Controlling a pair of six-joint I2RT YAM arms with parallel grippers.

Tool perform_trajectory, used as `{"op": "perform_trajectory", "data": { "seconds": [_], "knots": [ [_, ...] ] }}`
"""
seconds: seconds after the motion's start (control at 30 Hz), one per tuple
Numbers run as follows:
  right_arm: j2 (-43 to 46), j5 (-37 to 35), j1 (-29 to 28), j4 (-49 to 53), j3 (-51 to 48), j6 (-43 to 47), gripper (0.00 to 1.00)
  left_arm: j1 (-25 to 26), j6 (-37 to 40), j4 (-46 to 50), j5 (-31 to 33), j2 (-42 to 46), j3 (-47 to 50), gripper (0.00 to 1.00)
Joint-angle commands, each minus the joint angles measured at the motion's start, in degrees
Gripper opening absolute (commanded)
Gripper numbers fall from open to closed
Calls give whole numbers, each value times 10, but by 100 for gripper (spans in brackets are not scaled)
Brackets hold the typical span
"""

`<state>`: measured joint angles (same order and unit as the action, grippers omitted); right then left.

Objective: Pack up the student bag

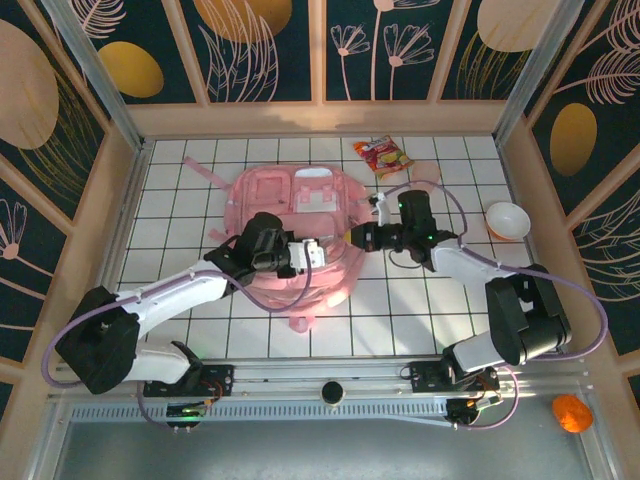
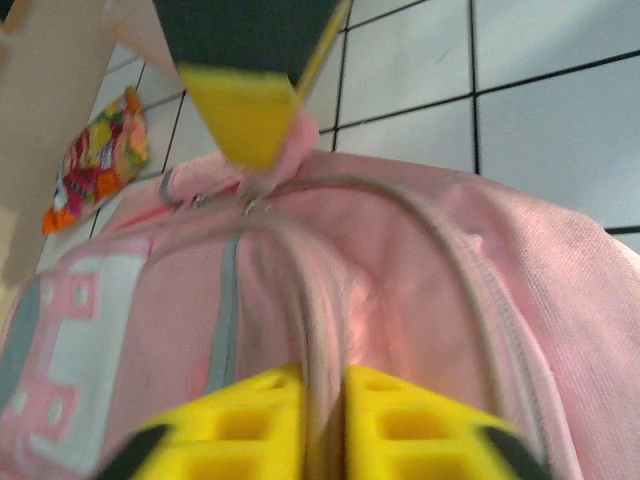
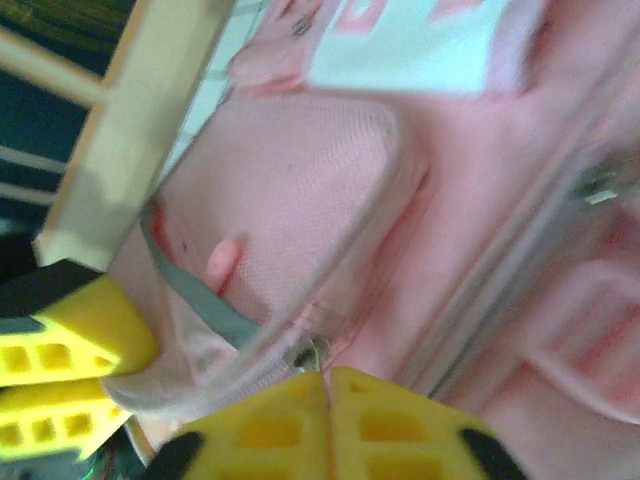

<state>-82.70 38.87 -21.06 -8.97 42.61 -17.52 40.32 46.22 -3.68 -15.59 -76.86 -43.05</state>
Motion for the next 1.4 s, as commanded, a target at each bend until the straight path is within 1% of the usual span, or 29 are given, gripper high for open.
{"op": "perform_trajectory", "data": {
  "seconds": [0.0, 0.03, 0.07, 0.17, 0.23, 0.33, 0.4, 0.47, 0.5, 0.6, 0.7, 0.77, 0.83, 0.87, 0.9, 0.93, 0.97, 1.0, 1.03, 1.07, 1.1, 1.13, 1.17, 1.2, 1.23, 1.27, 1.3, 1.33, 1.37],
  "knots": [
    [2, -141, 56, -25, 14, 1, 51, -22, -34, -3, 6, 16, -21, 70],
    [12, -151, 58, -23, 12, 2, 82, -26, -56, -8, 2, 23, -22, 97],
    [26, -159, 66, -21, 9, 5, 99, -31, -83, -19, -1, 36, -18, 99],
    [73, -190, 104, -11, -9, 16, 99, -47, -173, -90, 28, 102, 32, 99],
    [111, -224, 132, -18, -33, 26, 99, -61, -230, -130, 77, 153, 66, 99],
    [173, -278, 174, -59, -88, 57, 99, -92, -297, -168, 209, 215, 112, 99],
    [209, -307, 201, -112, -140, 82, 99, -128, -351, -205, 289, 251, 154, 99],
    [233, -311, 221, -177, -193, 108, 99, -175, -412, -245, 357, 271, 196, 99],
    [242, -308, 230, -213, -222, 123, 99, -203, -438, -264, 369, 278, 218, 99],
    [244, -312, 241, -309, -291, 158, 99, -264, -495, -332, 383, 266, 270, 99],
    [219, -318, 244, -386, -334, 175, 99, -300, -520, -407, 407, 211, 300, 99],
    [190, -320, 243, -452, -361, 180, 99, -330, -536, -466, 383, 161, 319, 99],
    [168, -316, 244, -488, -360, 186, 99, -357, -556, -551, 350, 105, 344, 99],
    [149, -310, 244, -529, -365, 188, 99, -371, -563, -605, 335, 72, 354, 99],
    [129, -309, 245, -567, -368, 188, 99, -375, -561, -637, 330, 49, 354, 99],
    [102, -307, 244, -603, -366, 184, 99, -376, -524, -667, 306, 34, 352, 99],
    [71, -305, 244, -648, -362, 175, 99, -376, -508, -722, 303, 7, 357, 99],
    [39, -293, 244, -689, -361, 181, 99, -382, -514, -729, 301, -14, 356, 99],
    [1, -284, 242, -708, -355, 187, 99, -386, -515, -782, 293, -49, 367, 99],
    [-46, -288, 239, -747, -355, 189, 99, -386, -510, -888, 289, -110, 382, 99],
    [-90, -290, 238, -817, -355, 183, 99, -386, -505, -923, 287, -137, 379, 99],
    [-73, -295, 243, -751, -342, 178, 99, -388, -515, -798, 290, -91, 352, 99],
    [-45, -307, 247, -667, -317, 172, 99, -389, -527, -695, 308, -87, 310, 99],
    [-55, -318, 245, -647, -300, 170, 99, -389, -525, -726, 332, -116, 303, 99],
    [-67, -327, 243, -664, -299, 166, 99, -390, -533, -747, 330, -108, 316, 99],
    [-63, -333, 243, -681, -311, 166, 99, -390, -537, -708, 341, -96, 309, 99],
    [-67, -335, 243, -685, -308, 163, 99, -389, -535, -721, 341, -101, 311, 99],
    [-64, -336, 242, -648, -293, 166, 99, -389, -534, -729, 339, -103, 313, 99],
    [-61, -344, 239, -648, -295, 168, 99, -389, -531, -715, 330, -99, 309, 99]
  ]
}}
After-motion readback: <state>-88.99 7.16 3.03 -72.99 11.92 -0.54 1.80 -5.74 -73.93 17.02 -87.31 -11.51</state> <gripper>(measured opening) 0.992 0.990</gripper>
